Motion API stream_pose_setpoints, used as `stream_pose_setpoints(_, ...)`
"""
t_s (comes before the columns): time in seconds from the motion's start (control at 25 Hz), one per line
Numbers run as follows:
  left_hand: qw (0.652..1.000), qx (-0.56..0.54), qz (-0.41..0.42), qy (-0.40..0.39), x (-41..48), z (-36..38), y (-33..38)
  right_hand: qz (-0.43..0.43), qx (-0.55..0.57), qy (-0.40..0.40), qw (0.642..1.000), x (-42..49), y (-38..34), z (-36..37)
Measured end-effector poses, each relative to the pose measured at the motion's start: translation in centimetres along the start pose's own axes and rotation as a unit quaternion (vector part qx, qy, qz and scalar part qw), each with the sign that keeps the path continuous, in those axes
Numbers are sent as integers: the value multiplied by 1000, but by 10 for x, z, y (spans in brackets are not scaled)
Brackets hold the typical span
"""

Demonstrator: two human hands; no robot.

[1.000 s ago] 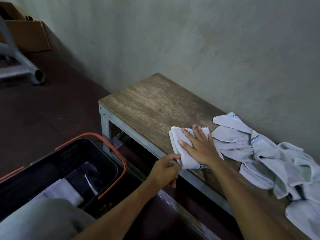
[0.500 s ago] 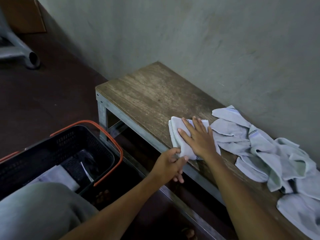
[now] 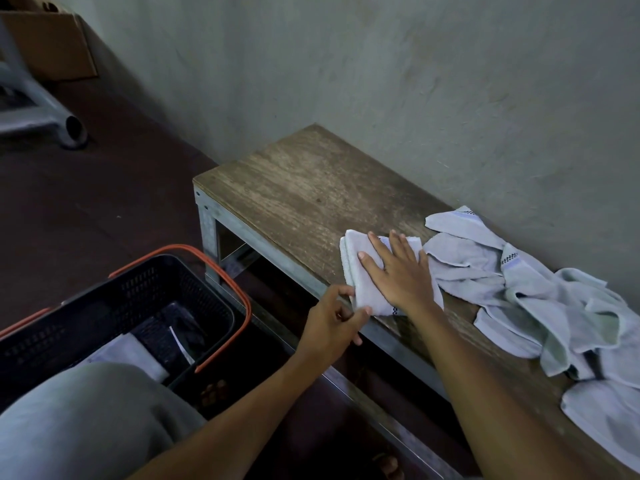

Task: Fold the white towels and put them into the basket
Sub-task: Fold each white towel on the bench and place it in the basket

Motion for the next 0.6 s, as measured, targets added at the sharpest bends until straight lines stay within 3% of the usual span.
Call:
stream_pose_setpoints(0.2, 996, -20, -29, -83, -5, 5, -5, -3, -2, 13, 1000, 0, 1, 1)
stream_pose_setpoints(0.44, 994, 68, 9, -83, 9, -9, 2, 2, -5, 38, 999, 2, 3, 5)
stream_pose_setpoints(0.6, 998, 59, 19, -26, 5, -4, 6, 14, -3, 23, 1000, -1, 0, 2)
Point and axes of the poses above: each hand's wrist, its own x-axis towards the middle knuckle, its own z-axis out of the palm, y = z × x, the point moved 2 cm from there along x, towards the middle knuckle, and after that the axes turned 4 degrees about y, right-handed, at the moved point
